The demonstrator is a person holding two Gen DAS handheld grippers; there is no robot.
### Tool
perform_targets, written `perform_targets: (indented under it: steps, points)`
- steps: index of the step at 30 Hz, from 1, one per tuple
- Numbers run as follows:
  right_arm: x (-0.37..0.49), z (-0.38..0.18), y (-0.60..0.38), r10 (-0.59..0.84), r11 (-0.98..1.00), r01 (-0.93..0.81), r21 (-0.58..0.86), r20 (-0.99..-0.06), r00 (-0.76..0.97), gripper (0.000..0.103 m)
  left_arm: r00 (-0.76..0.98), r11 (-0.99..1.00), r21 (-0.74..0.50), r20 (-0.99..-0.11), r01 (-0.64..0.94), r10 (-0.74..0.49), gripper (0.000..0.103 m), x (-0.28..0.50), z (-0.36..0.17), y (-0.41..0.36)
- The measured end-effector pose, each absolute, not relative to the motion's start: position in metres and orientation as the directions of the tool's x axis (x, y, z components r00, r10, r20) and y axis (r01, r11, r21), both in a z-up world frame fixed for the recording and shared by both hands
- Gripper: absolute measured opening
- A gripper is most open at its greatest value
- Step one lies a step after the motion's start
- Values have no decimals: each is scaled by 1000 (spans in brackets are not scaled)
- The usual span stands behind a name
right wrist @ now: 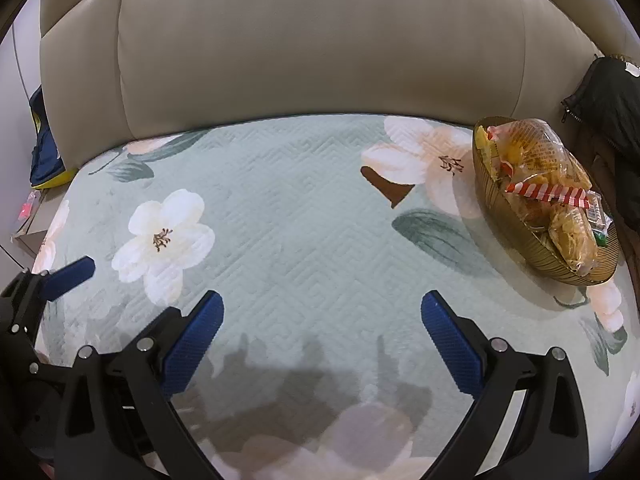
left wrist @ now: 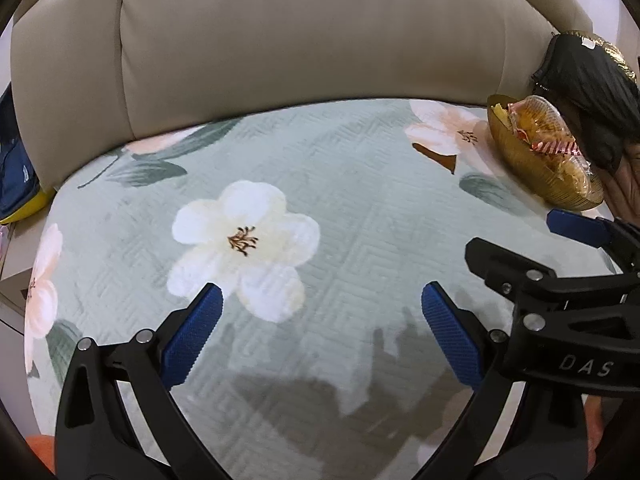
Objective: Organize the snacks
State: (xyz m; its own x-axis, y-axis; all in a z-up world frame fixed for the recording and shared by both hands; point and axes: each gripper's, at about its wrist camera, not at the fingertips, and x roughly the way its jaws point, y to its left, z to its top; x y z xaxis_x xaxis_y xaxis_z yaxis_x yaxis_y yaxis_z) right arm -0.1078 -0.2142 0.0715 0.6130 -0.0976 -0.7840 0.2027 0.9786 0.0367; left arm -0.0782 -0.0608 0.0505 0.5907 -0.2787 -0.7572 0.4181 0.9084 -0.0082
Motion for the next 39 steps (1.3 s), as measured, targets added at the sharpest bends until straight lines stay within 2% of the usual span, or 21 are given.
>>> perform_targets:
  steps: [18, 30, 37, 39]
  points:
    - [-103, 66, -215, -67, 983, 179, 50, -803, 592, 98, 585, 904, 12, -766, 428, -267, 99, -77, 47, -67]
    - [-102, 63, -214, -59, 982, 178, 58, -807, 588, 98, 561, 909, -23, -780, 415, -276, 99, -72, 41, -67]
    - [-99, 59, -213, -79, 980, 196, 46, -808, 584, 98, 536, 949, -67, -812, 307, -230, 99, -56, 21, -66]
    - [-99, 56, -214, -116, 974, 227, 25, -801, 588, 98, 515, 952, -91, -824, 291, -237, 94, -52, 13, -67]
